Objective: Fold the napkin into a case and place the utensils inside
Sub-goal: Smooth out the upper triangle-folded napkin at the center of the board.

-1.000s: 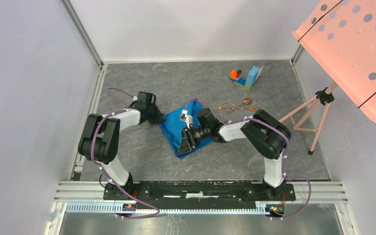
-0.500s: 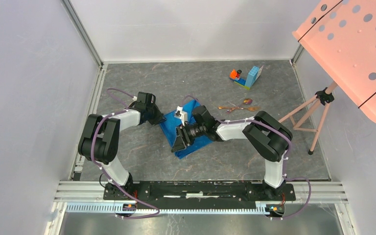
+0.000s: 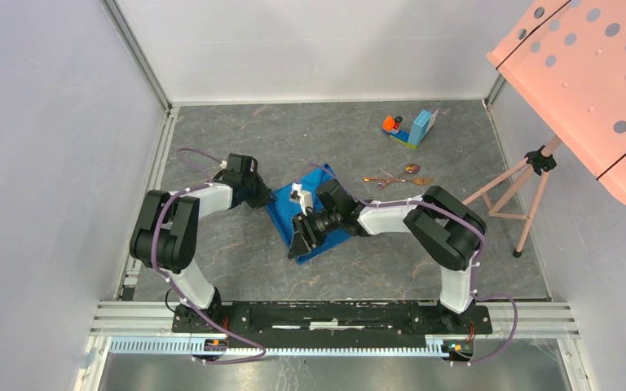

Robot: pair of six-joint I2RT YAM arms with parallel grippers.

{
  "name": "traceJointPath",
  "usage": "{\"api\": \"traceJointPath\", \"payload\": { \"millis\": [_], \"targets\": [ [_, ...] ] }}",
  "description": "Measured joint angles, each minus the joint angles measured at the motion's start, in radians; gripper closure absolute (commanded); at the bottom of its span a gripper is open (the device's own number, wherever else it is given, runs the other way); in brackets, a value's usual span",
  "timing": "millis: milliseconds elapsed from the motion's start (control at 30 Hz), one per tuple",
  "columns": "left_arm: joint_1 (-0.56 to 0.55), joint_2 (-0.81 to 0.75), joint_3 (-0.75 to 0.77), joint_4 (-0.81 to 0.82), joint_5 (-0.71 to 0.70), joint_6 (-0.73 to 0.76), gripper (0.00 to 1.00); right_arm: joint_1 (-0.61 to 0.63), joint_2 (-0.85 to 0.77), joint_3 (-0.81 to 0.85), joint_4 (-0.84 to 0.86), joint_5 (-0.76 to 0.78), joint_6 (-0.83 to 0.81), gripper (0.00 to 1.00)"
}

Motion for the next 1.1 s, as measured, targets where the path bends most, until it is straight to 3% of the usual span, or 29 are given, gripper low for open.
{"api": "traceJointPath", "payload": {
  "millis": [267,467,667,867,1100],
  "targets": [
    [0.002,-0.001,-0.003,0.007,0.005,0.0,0.98,0.12,-0.014,0.196,-0.285,0.278,-0.155,0.47],
    [0.006,-0.001,-0.004,0.008,0.009,0.0,0.98,0.161,-0.016,0.156,-0.351,0.385,-0.192,0.51],
    [0.013,-0.001,-0.011,0.019,0.021,0.001,0.98,0.16,-0.105,0.11,-0.417,0.468,-0.24,0.45],
    [0.016,-0.001,-0.014,0.026,0.033,0.031,0.98,0.138,-0.207,0.095,-0.428,0.438,-0.27,0.39],
    [0.016,-0.002,-0.013,0.025,0.037,0.055,0.98,-0.024,-0.235,-0.013,-0.248,0.252,-0.159,0.38]
  ]
}}
